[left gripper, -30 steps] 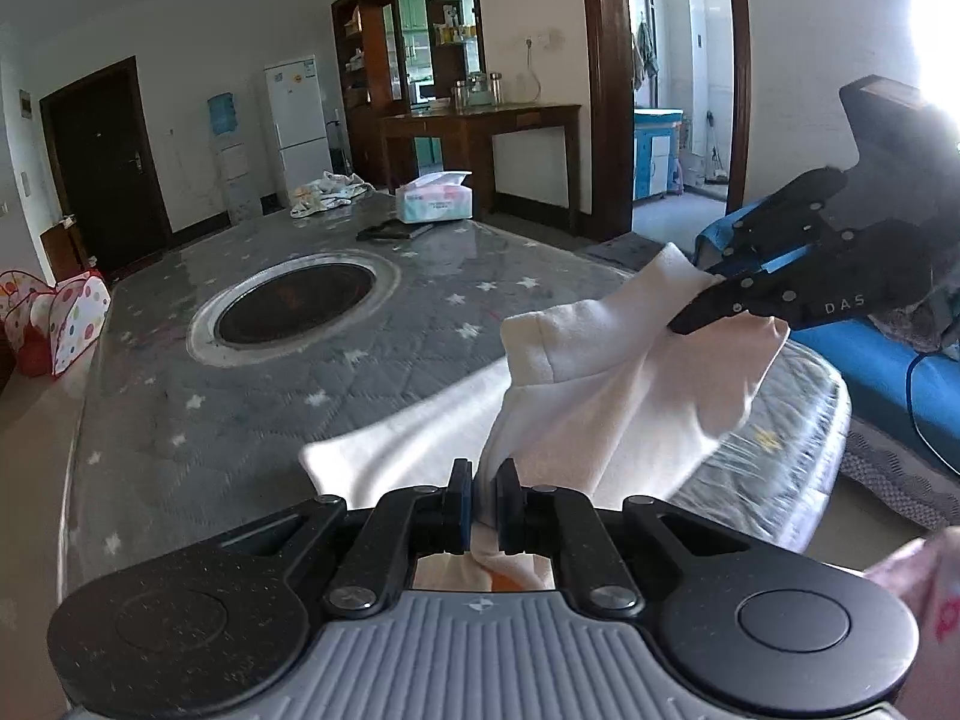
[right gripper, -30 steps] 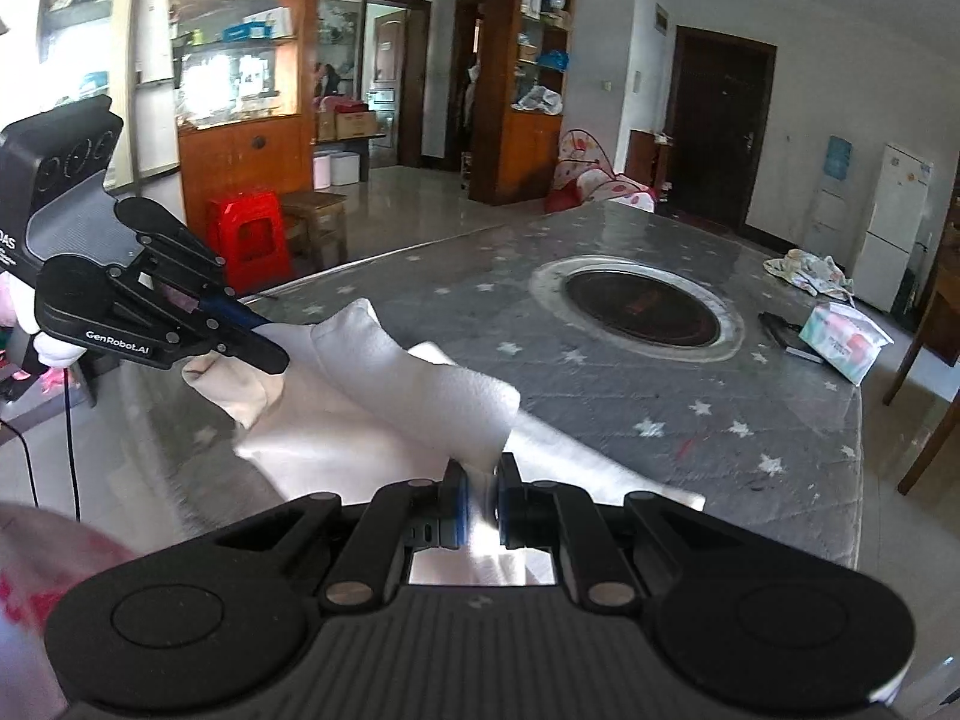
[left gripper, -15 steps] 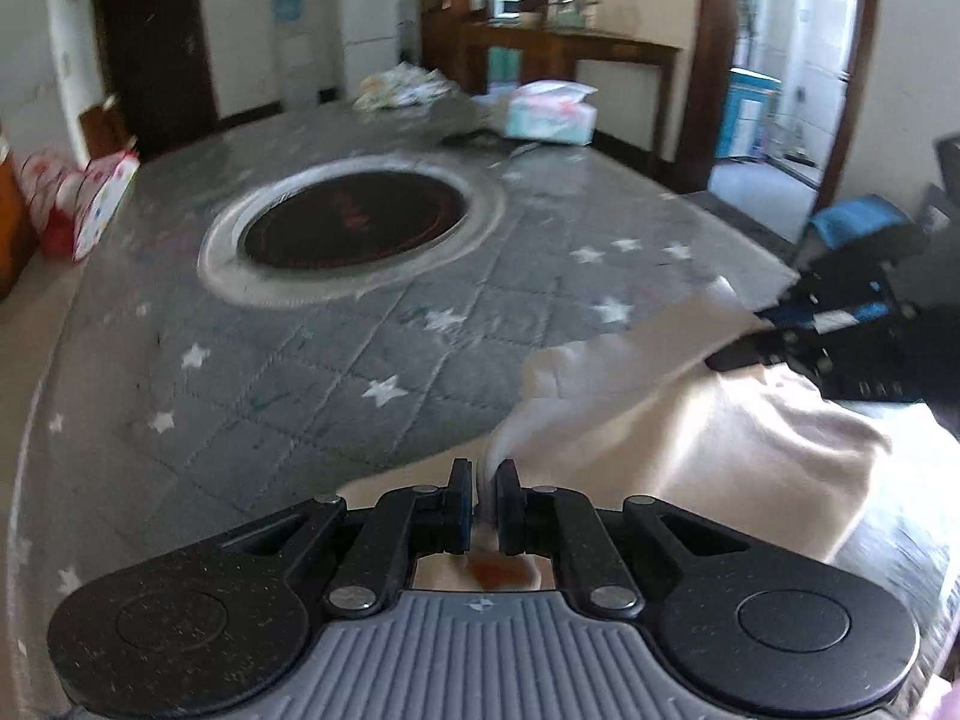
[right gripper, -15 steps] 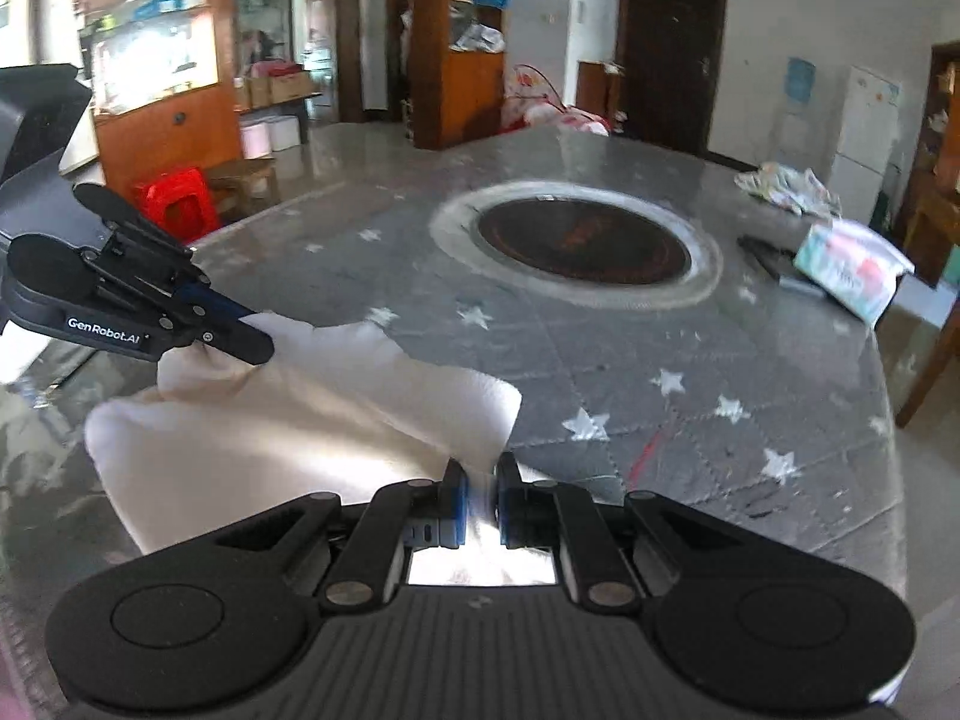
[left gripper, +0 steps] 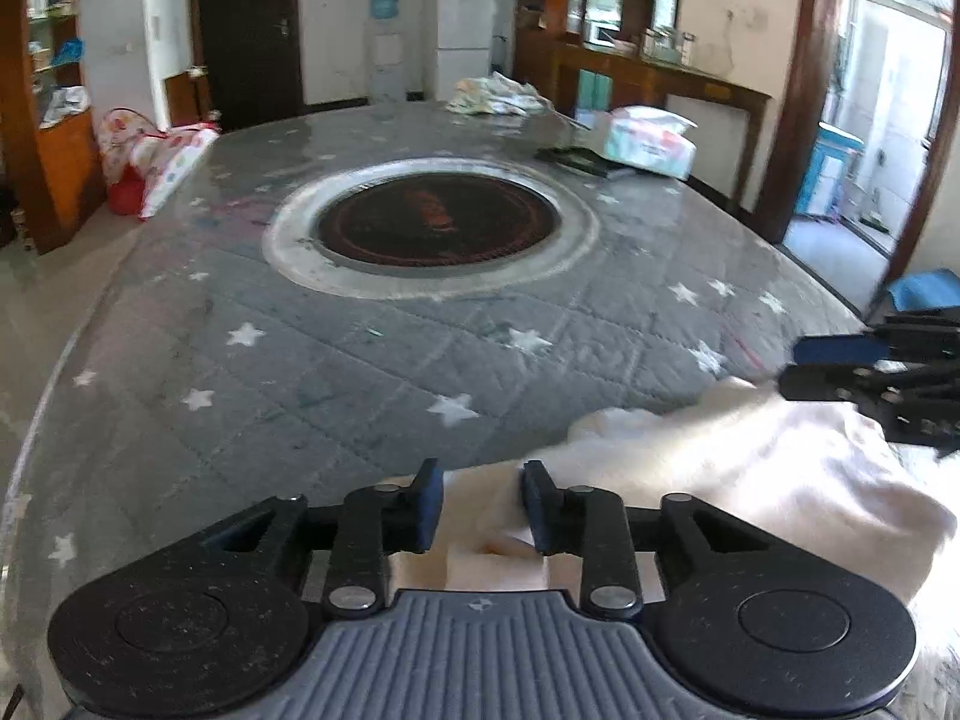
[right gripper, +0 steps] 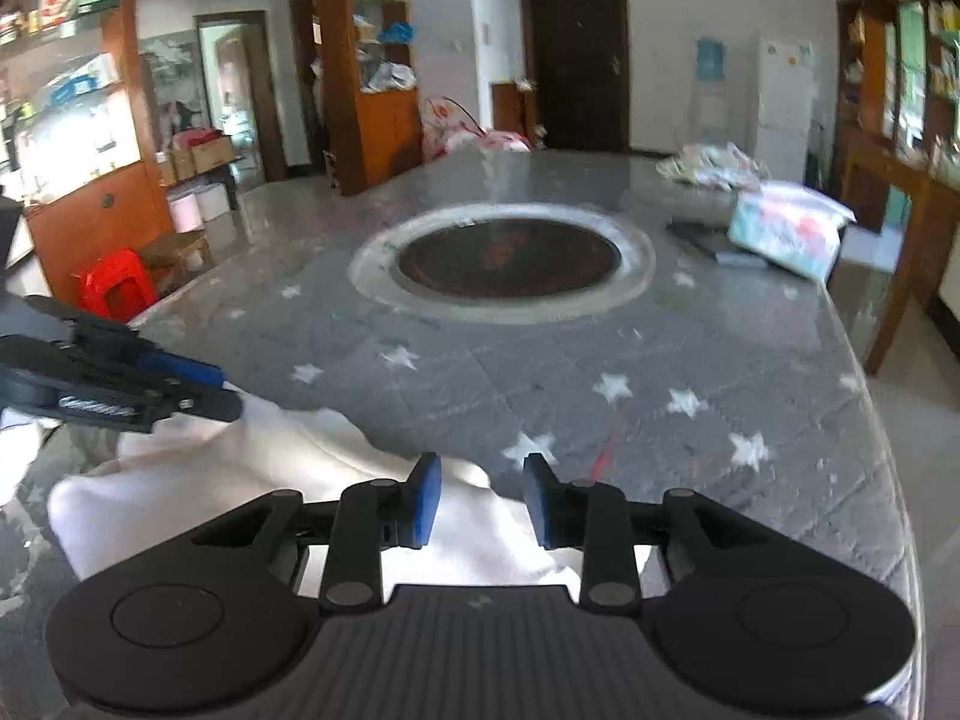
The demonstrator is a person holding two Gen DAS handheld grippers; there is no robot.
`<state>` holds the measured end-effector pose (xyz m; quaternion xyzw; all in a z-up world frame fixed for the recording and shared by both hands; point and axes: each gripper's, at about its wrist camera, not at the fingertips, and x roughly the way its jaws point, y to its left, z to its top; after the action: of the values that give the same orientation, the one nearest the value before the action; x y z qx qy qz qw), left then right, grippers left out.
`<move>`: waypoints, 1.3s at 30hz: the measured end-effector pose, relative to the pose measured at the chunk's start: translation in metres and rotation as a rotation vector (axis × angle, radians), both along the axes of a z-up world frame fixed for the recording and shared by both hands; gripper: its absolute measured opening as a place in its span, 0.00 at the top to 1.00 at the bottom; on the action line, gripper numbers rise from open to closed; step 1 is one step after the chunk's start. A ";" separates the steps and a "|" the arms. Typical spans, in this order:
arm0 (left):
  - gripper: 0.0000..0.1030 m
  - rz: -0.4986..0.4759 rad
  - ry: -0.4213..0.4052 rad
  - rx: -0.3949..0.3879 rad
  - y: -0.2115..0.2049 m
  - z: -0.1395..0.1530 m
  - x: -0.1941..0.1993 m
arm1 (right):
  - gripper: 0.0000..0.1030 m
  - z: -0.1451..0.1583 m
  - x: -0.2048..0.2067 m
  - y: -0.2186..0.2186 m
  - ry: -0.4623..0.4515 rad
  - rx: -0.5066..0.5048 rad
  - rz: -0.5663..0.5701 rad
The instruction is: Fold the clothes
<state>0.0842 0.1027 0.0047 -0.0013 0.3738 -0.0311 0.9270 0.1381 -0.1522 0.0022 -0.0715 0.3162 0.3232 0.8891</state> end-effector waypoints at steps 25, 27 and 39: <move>0.64 -0.126 -0.021 -0.079 -0.033 -0.001 -0.091 | 0.71 -0.002 -0.001 0.071 0.068 -0.024 0.168; 0.64 -0.104 -0.015 -0.087 -0.030 -0.005 -0.090 | 0.71 -0.007 -0.003 0.082 0.067 -0.052 0.191; 0.62 -0.039 -0.030 -0.156 -0.017 -0.010 -0.099 | 0.70 0.005 -0.012 0.109 0.022 -0.076 0.269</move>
<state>-0.0147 0.0859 -0.0052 -0.0657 0.3561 -0.0783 0.9288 0.1264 -0.0431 0.0077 -0.1434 0.3254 0.4278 0.8310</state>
